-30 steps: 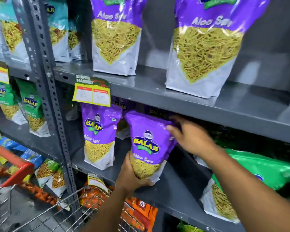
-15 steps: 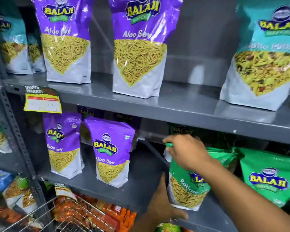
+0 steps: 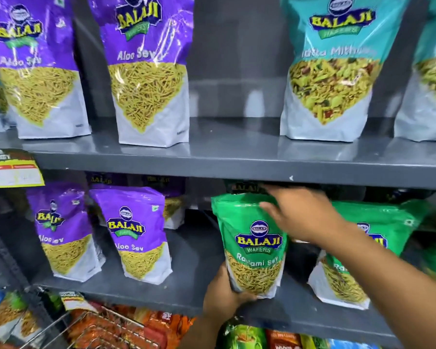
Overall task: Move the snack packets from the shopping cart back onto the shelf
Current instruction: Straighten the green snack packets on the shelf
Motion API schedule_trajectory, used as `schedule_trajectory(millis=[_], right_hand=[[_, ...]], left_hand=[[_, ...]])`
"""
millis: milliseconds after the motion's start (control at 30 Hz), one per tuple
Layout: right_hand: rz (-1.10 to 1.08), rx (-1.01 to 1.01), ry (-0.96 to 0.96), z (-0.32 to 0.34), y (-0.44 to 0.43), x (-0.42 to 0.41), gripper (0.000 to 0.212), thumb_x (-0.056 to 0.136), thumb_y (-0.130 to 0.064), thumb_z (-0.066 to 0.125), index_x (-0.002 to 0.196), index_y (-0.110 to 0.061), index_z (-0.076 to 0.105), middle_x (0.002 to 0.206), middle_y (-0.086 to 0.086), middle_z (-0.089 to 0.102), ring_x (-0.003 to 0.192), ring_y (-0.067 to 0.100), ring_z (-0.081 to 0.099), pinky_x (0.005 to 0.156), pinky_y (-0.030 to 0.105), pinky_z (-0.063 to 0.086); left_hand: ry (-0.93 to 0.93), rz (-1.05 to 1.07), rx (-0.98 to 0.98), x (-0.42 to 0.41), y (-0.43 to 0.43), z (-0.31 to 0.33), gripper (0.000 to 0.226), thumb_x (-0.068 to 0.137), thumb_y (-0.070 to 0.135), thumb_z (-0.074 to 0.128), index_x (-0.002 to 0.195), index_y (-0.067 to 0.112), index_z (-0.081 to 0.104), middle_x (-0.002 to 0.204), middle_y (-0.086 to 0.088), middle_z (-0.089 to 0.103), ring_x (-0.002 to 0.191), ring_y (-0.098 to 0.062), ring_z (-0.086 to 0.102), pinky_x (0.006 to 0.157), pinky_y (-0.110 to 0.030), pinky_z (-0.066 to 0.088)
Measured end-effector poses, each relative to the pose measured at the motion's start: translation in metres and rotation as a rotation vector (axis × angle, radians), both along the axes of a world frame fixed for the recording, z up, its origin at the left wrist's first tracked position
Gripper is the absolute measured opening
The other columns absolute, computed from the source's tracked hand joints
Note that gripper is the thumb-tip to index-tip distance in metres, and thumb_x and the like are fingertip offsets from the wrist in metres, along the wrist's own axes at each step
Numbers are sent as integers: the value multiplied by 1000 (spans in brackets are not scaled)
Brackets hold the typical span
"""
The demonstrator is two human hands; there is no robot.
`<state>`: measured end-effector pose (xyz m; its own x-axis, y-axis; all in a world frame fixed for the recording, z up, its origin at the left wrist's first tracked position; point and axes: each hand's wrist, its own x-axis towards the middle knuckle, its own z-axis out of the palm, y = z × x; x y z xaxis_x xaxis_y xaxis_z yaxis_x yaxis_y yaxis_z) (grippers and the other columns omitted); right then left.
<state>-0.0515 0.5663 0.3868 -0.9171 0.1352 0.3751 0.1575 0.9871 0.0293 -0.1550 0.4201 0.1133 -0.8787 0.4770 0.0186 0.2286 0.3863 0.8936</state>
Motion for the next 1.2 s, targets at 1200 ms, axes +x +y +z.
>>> schedule_trajectory(millis=[1200], right_hand=[[-87,-36,256,-14,127,80,25,87,-44,51,109,-41,62,102,3,73,89,33,66,70,39,53]], left_hand=[[-90,-191,36,99,168,34,83,47,36,91,119,36,49,103,26,66,104,-1,64,92,-25,50]])
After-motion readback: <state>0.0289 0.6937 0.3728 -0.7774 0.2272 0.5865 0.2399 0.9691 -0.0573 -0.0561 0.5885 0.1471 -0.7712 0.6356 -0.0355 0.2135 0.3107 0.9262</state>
